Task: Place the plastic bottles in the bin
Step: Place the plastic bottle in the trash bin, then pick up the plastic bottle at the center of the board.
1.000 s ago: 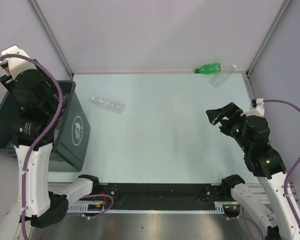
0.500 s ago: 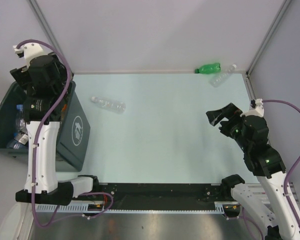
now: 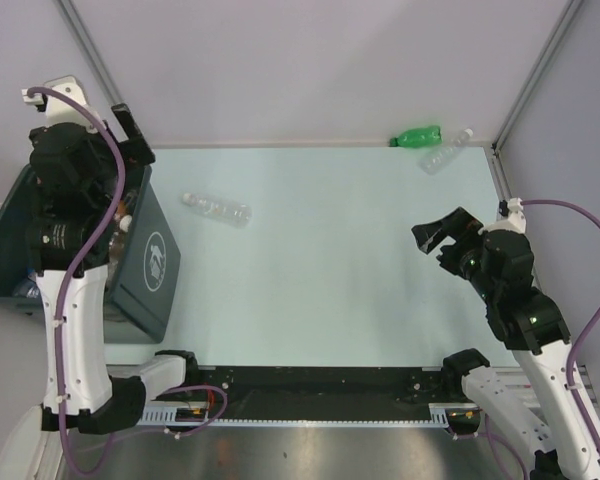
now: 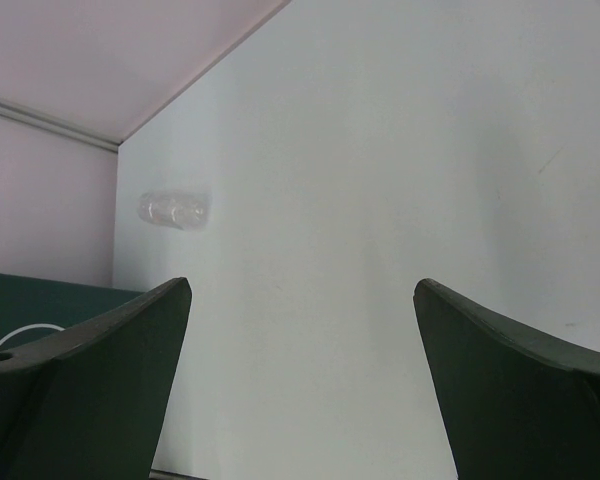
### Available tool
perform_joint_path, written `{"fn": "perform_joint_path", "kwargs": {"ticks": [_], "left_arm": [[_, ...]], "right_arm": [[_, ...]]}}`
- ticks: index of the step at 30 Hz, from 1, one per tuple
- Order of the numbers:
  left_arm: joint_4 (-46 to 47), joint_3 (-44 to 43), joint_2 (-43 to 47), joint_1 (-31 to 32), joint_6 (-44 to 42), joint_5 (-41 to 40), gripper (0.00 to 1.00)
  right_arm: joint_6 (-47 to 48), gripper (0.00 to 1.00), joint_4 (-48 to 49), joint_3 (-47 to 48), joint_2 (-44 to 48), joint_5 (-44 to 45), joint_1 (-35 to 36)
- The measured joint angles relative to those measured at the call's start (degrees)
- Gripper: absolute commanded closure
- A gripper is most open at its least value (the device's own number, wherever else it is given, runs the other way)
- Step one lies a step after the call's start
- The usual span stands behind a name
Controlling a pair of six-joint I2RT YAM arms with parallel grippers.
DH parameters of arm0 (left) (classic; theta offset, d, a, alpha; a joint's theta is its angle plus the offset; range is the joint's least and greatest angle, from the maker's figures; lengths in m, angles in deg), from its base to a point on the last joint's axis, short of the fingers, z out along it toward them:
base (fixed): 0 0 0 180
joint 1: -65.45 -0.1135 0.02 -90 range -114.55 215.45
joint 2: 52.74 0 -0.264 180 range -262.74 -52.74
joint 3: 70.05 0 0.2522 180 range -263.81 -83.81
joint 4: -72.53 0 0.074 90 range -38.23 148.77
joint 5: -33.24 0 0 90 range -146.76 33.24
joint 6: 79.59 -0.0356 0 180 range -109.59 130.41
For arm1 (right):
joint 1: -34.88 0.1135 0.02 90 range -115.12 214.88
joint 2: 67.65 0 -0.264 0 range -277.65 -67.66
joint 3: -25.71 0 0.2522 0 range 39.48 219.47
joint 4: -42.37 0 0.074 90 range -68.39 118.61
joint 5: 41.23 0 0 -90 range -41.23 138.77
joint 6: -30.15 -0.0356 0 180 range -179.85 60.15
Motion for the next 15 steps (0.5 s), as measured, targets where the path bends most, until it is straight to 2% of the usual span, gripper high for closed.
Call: {"fn": "perform_joint_path", "kwargs": {"ticks": [8,15], "left_arm": [[3.48,2.95,0.2,0.35,2.19,16.02,0.0],[6.86,9.18,-4.9,2.82,4.94,18.25,0.0]], "right_arm": [[0.44,0.0,-1.4,0.0,-0.31,0.87,0.0],[1.05,0.0,-1.79,0.0,-1.11,2.27,0.0]]}}
